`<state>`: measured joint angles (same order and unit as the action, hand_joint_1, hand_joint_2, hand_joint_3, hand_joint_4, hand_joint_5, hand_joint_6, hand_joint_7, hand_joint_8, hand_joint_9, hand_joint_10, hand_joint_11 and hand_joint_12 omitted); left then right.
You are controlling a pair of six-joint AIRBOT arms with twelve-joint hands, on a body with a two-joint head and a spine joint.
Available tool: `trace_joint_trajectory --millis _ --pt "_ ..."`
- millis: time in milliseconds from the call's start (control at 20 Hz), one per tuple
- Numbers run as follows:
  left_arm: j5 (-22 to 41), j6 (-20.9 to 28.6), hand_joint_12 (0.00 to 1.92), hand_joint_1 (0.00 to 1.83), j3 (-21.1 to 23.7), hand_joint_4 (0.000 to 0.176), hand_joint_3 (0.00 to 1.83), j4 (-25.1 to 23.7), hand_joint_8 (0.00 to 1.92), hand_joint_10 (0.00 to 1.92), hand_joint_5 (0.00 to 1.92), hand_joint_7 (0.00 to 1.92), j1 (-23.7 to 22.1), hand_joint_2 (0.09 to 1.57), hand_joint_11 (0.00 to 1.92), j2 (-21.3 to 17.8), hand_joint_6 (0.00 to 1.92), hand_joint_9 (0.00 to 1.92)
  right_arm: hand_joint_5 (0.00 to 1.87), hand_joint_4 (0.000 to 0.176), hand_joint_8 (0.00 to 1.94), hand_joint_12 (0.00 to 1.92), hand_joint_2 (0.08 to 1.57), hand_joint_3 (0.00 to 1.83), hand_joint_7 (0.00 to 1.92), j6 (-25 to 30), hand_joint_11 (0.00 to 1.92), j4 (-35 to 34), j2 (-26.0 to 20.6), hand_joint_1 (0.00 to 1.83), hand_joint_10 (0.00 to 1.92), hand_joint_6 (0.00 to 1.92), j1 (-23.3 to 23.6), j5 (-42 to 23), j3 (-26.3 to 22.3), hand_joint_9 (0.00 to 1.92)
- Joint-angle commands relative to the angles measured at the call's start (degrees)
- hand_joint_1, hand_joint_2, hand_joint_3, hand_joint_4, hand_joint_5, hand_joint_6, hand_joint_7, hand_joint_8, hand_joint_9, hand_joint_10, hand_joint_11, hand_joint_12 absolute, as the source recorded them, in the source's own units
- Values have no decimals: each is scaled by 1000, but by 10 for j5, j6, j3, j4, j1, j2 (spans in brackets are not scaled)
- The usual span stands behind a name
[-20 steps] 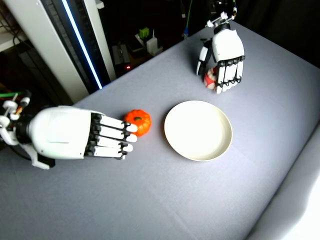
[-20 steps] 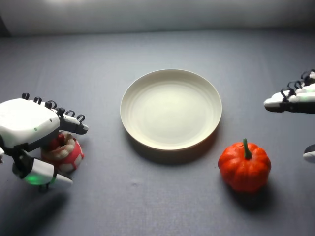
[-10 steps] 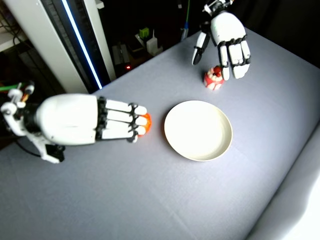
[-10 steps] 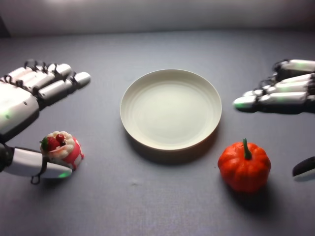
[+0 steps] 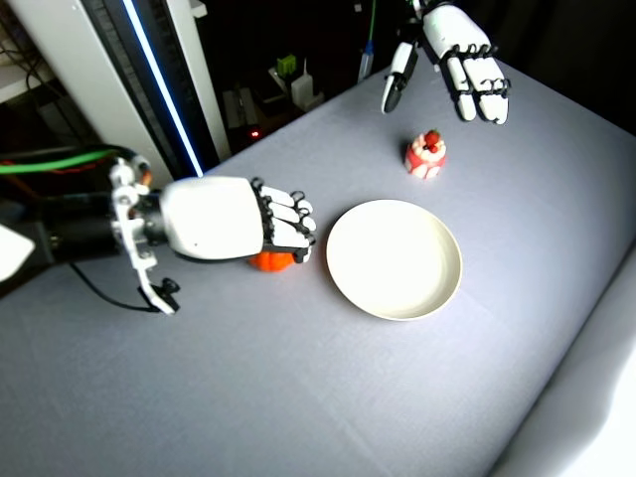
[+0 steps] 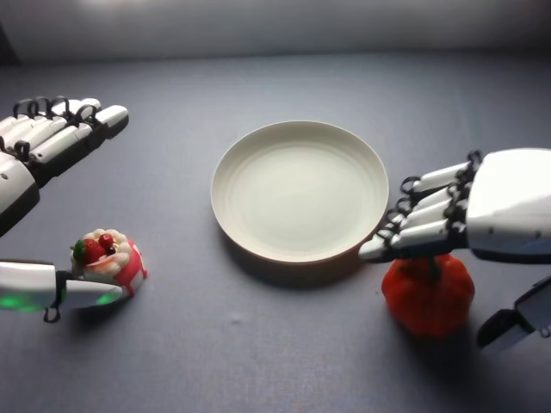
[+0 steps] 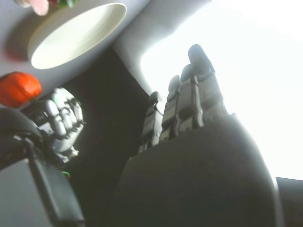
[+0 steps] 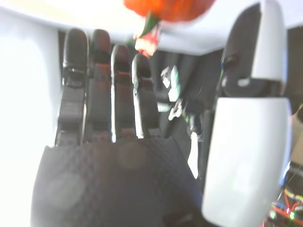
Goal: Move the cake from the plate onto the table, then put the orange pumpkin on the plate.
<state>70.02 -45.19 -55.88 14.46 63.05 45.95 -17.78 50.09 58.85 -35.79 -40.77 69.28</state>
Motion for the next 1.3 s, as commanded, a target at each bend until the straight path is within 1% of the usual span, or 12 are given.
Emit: trace_joint_trajectory --millis 0,100,150,200,250,300,450,550,700,1050,1200,1250 --pt "73 2 495 782 -1 108 2 6 0 0 13 0 -3 823 0 -3 1 0 440 0 13 927 831 3 521 4 358 -21 -2 977 27 17 9 -37 1 643" --pt "73 3 506 800 -1 97 0 6 0 0 32 0 -3 815 0 -2 8 0 593 0 24 835 838 0 644 5 512 -13 4 1035 58 4 9 -29 3 820" --pt "73 4 552 799 -1 83 1 6 0 2 43 0 -3 824 0 -2 6 8 795 0 601 1576 861 0 680 6 904 -9 7 1176 1362 287 8 -25 4 793" --pt "73 5 558 816 -1 86 3 6 0 5 52 0 -2 828 0 -1 8 17 682 0 1561 1852 889 0 472 6 1146 -7 10 1216 1809 940 8 -22 5 854" --pt "73 5 557 817 -1 88 1 6 0 7 59 0 -2 826 0 -1 9 23 585 0 1865 1907 907 1 446 6 1236 -7 11 1236 1899 1332 8 -22 5 905" --pt "73 6 537 846 -1 84 4 6 0 1 61 0 -2 836 0 -1 5 9 511 0 1926 1918 966 7 544 7 1295 -9 12 1219 1917 1678 8 -22 5 999" --pt "74 9 559 836 -1 91 0 7 0 1 78 0 1 833 0 0 5 6 496 0 1941 1921 1018 8 697 7 1337 -30 12 1217 1921 1915 10 -33 10 1080" --pt "74 10 517 862 -1 107 0 10 0 0 94 0 4 816 0 1 5 0 392 0 1941 1921 1032 1 694 7 1329 -53 9 1196 1921 1708 11 -52 14 1155" --pt "75 10 563 853 -1 77 0 11 0 1 105 0 6 811 0 1 4 4 319 0 1941 1921 1052 8 709 7 1285 -93 6 1275 1921 1882 27 -84 25 1130" --pt "87 17 337 918 1 81 0 11 0 0 28 0 13 828 0 2 3 0 685 0 1764 1921 966 0 791 6 765 -122 60 1307 1864 1664 122 -89 95 787" --pt "89 17 305 828 1 50 4 11 0 0 3 0 13 836 0 3 0 0 610 0 1746 1915 988 3 805 6 945 -116 109 1262 1850 1611 148 -51 136 900" --pt "90 17 247 809 1 75 2 10 0 0 0 0 13 832 0 4 0 0 599 0 1833 1920 974 0 715 6 969 -110 127 1235 1907 1658 155 -32 149 854"
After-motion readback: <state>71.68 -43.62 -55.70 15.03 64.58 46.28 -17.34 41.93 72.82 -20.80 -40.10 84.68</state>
